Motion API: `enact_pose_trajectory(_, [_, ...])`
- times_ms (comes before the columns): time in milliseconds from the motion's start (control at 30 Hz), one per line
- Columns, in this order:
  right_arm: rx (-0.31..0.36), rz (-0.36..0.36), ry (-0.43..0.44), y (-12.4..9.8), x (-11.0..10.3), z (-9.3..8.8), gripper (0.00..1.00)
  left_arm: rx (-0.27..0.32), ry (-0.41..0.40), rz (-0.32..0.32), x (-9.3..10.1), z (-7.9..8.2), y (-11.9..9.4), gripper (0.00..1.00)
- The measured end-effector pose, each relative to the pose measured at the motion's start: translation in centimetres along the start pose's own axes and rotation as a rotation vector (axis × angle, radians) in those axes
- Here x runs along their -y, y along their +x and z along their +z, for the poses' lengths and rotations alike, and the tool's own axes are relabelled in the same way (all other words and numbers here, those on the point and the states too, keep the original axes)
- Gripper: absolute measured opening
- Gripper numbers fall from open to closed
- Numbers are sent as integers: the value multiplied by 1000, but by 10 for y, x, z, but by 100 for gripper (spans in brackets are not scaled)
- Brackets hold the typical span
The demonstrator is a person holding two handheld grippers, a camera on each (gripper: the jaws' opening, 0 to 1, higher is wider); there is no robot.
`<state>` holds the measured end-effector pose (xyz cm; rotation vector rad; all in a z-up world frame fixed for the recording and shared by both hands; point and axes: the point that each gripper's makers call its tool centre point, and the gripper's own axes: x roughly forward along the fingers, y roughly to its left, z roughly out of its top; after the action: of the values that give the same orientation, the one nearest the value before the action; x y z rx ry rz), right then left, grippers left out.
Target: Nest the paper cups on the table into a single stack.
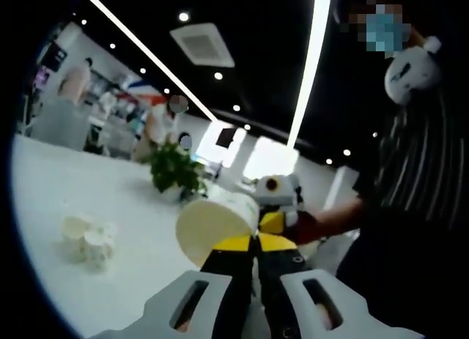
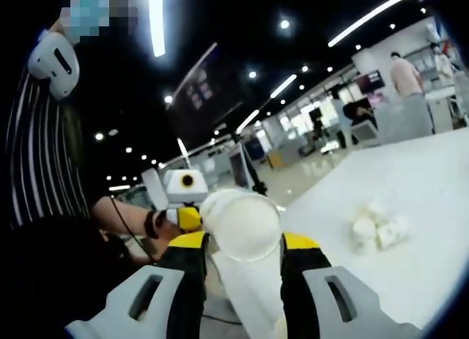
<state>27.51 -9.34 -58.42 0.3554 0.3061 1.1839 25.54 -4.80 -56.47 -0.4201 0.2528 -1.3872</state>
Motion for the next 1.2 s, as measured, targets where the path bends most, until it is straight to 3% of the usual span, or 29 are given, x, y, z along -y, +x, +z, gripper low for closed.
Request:
enact_pose_trajectory(467, [32, -33, -17, -8, 7, 6, 42, -24, 8, -6, 1, -2, 3, 0])
enact_pose_trajectory(800, [40, -80, -29, -26, 16, 10, 47, -26, 12, -3, -2, 1, 4, 0])
enact_pose_trajectory(1200, [47, -191, -65, -48, 41, 19, 61, -49, 1, 4, -2, -5, 2, 0])
